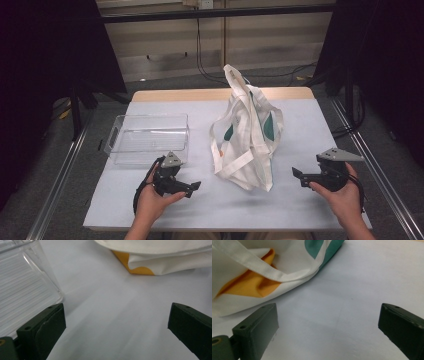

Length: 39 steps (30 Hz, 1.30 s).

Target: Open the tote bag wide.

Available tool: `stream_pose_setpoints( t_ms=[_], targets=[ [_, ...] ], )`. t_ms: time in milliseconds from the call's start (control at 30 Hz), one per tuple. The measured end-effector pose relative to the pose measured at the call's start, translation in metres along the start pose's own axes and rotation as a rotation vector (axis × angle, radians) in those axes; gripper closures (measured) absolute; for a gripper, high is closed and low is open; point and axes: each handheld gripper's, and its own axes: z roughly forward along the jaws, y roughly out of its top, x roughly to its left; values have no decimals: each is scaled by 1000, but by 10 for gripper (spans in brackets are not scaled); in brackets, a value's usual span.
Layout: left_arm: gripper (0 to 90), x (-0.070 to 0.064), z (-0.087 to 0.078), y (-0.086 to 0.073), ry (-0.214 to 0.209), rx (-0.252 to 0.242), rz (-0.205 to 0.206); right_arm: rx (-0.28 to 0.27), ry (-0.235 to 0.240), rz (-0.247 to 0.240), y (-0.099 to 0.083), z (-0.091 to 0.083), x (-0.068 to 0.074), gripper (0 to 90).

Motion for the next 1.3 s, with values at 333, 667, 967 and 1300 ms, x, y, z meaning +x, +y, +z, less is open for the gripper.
stream_pose_setpoints(
  t_ms=[333,667,967,1300],
  targets=[
    [46,-3,-11,15,-13,-48,-27,-39,26,13,8,4,1,69],
    [100,-3,-14,55,-3,-108,-38,-79,52,20,35,11,-1,151],
    [176,-1,-9,93,15,-117,-5,-88,76,3,62,18,-2,208],
    [224,4,0,108,16,-115,-6,-95,89,30,77,27,-4,246]
  ],
)
